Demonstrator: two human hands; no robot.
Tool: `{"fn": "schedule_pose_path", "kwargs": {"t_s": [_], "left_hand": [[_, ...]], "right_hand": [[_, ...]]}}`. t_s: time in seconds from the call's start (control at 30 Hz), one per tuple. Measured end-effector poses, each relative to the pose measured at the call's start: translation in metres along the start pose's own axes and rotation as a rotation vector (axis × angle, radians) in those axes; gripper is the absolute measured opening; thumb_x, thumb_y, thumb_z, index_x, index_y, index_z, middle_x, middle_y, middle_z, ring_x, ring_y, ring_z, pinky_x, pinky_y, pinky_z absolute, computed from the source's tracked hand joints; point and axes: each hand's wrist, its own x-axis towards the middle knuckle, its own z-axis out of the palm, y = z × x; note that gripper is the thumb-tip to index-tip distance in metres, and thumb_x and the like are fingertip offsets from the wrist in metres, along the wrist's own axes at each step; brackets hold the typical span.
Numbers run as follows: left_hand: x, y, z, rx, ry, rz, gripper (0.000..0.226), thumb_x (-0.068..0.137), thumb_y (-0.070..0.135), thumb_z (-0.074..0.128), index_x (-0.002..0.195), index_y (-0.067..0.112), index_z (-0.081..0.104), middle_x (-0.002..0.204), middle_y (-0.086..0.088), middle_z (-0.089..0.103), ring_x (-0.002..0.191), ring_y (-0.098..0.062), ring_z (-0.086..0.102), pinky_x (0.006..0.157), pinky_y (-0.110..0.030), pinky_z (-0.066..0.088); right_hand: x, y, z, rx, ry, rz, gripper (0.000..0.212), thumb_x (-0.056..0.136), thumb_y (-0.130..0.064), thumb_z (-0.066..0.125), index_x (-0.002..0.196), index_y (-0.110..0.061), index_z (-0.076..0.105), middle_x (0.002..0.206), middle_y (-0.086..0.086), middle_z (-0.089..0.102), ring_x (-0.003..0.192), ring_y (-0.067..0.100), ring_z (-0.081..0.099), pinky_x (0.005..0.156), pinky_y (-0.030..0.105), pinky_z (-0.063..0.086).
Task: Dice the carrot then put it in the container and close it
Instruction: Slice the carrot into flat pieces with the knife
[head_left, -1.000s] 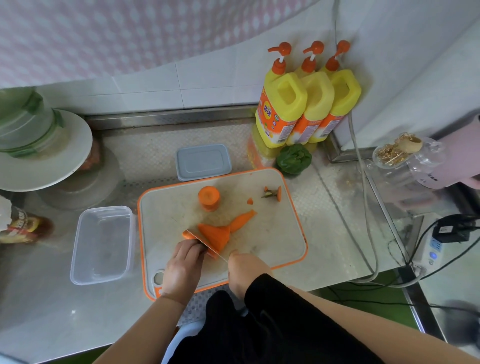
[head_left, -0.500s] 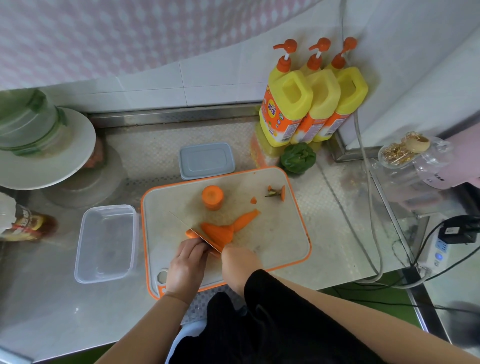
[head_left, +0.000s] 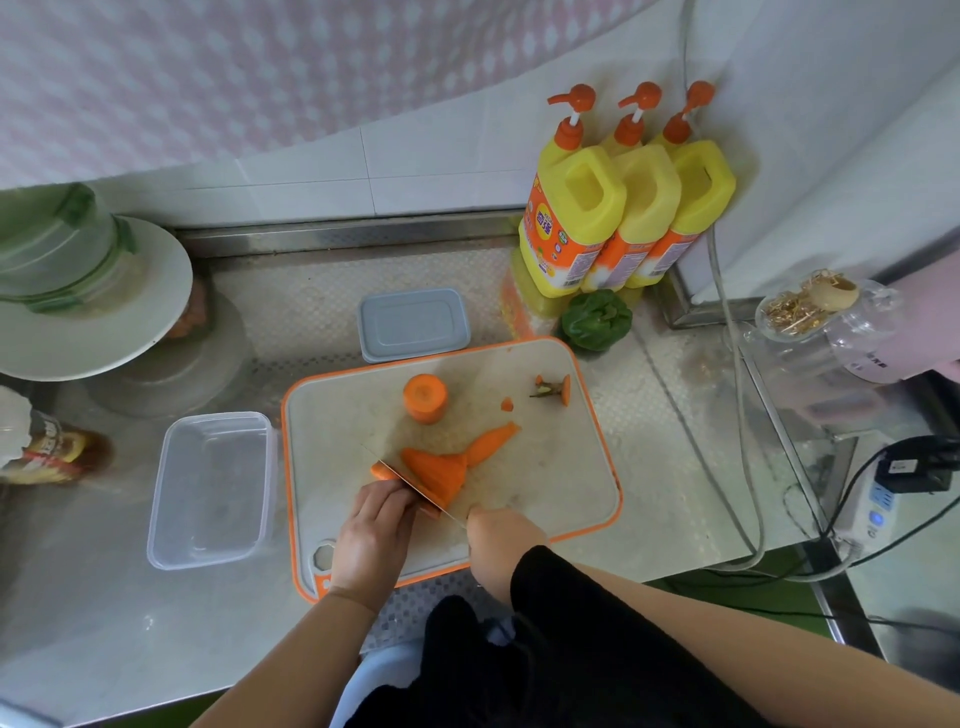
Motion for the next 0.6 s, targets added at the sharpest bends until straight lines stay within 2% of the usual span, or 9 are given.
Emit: {"fn": "schedule_pose_path", "kwargs": {"t_s": [0.17, 0.3, 0.47, 0.6], "left_hand": [[-0.001, 0.0, 0.003, 0.015, 0.024, 0.004, 0.028, 0.095, 0.021, 0.051, 0.093, 0.002, 0.071, 0.098, -0.009, 0.065, 0.096, -0.023, 0.056, 0.088, -0.025, 0.046], [0.002, 0.001, 0.001, 0.004, 0.037, 0.027, 0.038, 0.102, 0.029, 0.044, 0.093, 0.003, 0.071, 0.097, -0.008, 0.065, 0.095, -0.022, 0.055, 0.087, -0.025, 0.045], [0.001, 0.001, 0.001, 0.014, 0.019, 0.031, 0.019, 0.093, 0.018, 0.054, 0.094, 0.007, 0.07, 0.098, -0.006, 0.064, 0.093, -0.023, 0.057, 0.084, -0.027, 0.048], [0.002, 0.001, -0.001, 0.028, 0.007, 0.032, 0.032, 0.099, 0.026, 0.049, 0.092, 0.004, 0.072, 0.096, -0.009, 0.066, 0.094, -0.022, 0.056, 0.086, -0.025, 0.046]], "right_hand": [[0.005, -0.003, -0.002, 0.006, 0.019, -0.046, 0.023, 0.097, -0.004, 0.04, 0.116, 0.0, 0.053, 0.115, 0.018, 0.061, 0.106, 0.033, 0.059, 0.086, 0.036, 0.046], [0.007, -0.004, -0.002, 0.031, 0.034, -0.057, 0.022, 0.097, -0.004, 0.041, 0.113, 0.002, 0.055, 0.113, 0.019, 0.062, 0.105, 0.033, 0.059, 0.085, 0.035, 0.046], [0.011, -0.008, 0.0, 0.029, 0.073, -0.046, 0.023, 0.098, -0.003, 0.04, 0.114, 0.001, 0.055, 0.114, 0.018, 0.062, 0.106, 0.032, 0.059, 0.086, 0.034, 0.046], [0.021, -0.017, -0.002, 0.077, 0.12, -0.023, 0.021, 0.099, -0.006, 0.04, 0.114, -0.002, 0.054, 0.114, 0.017, 0.063, 0.105, 0.032, 0.061, 0.085, 0.036, 0.047]]}}
